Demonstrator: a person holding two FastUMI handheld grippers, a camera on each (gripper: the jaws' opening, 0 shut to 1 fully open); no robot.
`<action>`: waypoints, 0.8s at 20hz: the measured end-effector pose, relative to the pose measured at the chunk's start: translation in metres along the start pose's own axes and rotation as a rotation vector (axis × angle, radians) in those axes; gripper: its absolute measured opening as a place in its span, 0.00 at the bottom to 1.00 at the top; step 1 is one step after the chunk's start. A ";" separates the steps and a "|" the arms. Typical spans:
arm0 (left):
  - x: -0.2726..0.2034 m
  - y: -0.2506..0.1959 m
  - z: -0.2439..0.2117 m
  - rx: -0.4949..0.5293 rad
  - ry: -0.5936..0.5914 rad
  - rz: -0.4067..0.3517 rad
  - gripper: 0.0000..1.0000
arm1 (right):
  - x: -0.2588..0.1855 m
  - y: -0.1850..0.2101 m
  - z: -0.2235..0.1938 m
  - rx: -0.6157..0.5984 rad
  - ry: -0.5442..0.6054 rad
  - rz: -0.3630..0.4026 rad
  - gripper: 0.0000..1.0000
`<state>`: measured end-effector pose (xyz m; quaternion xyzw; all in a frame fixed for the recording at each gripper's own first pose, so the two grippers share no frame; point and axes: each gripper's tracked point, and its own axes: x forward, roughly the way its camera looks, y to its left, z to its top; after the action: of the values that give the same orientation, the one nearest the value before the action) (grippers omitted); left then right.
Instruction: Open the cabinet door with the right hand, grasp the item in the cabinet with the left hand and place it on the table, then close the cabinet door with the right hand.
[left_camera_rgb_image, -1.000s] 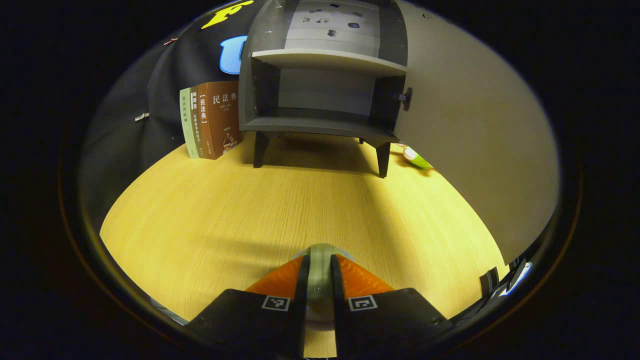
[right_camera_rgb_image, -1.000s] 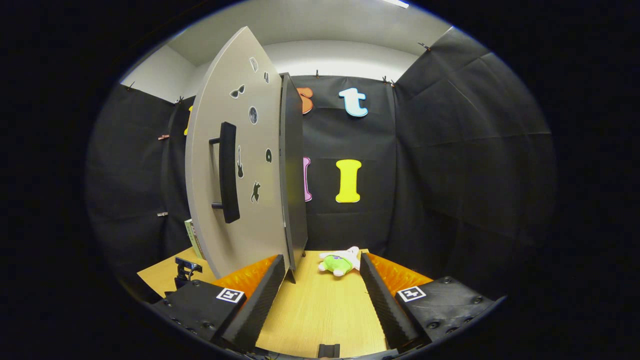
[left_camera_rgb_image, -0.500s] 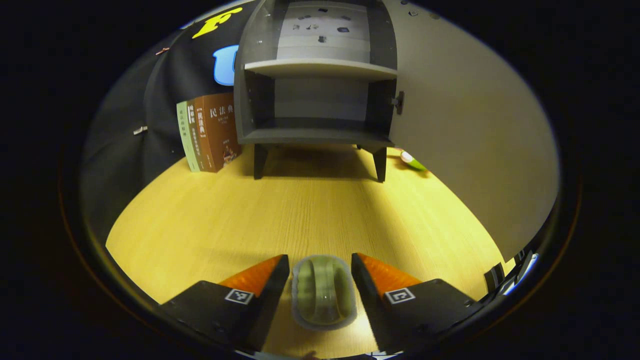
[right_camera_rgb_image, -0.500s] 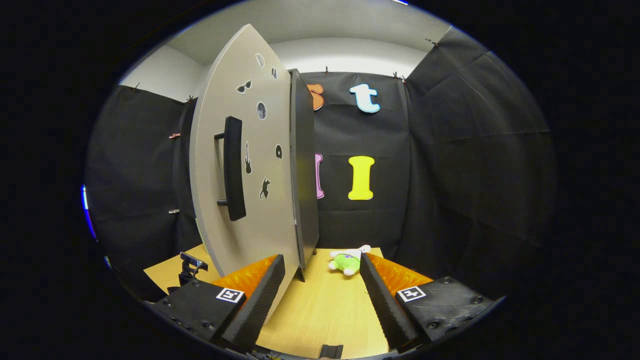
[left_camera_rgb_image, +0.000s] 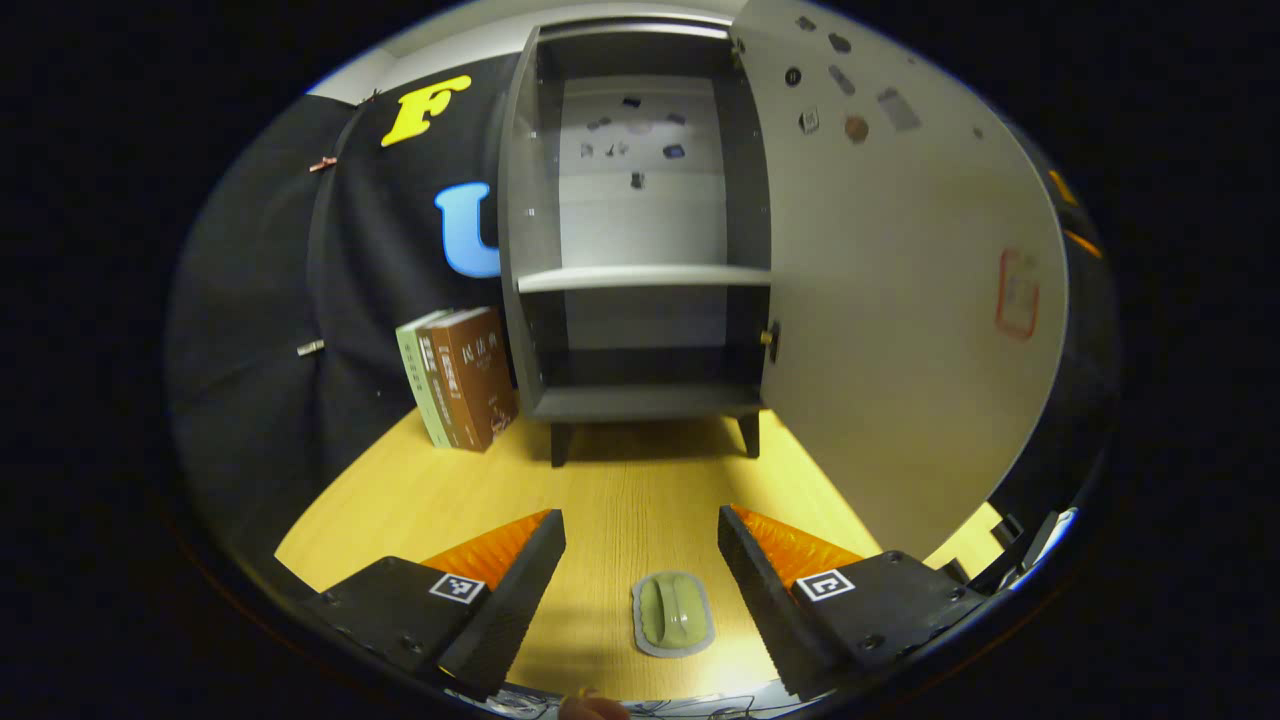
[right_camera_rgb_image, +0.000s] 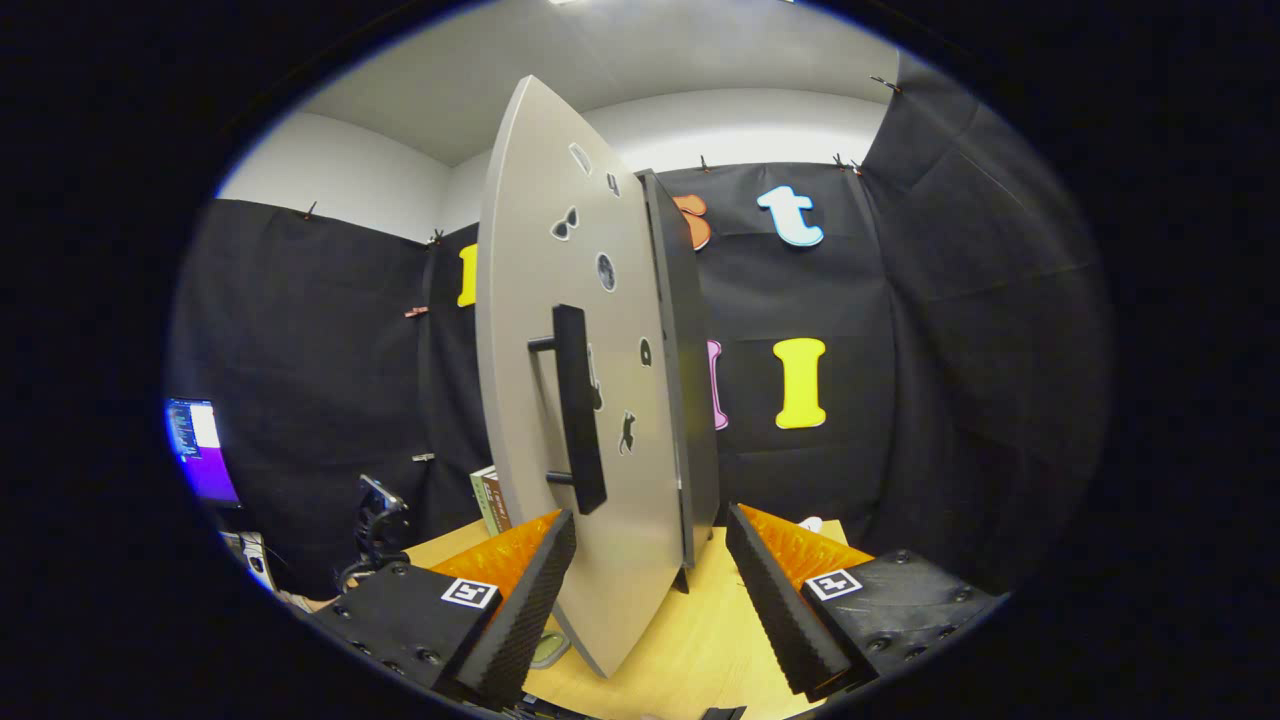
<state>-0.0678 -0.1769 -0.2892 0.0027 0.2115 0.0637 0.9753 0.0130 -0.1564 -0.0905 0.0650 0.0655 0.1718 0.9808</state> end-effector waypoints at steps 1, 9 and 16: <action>-0.009 0.002 0.024 0.004 -0.036 -0.009 0.97 | 0.004 0.004 0.001 0.007 -0.003 0.019 0.95; -0.062 0.017 0.161 -0.006 -0.266 -0.073 0.97 | 0.036 0.016 0.007 -0.053 -0.022 0.092 0.95; -0.079 0.053 0.185 -0.016 -0.284 -0.058 0.96 | 0.053 0.029 -0.001 -0.077 0.019 0.126 0.94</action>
<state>-0.0691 -0.1305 -0.0869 -0.0021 0.0707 0.0359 0.9969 0.0522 -0.1106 -0.0931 0.0295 0.0641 0.2363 0.9691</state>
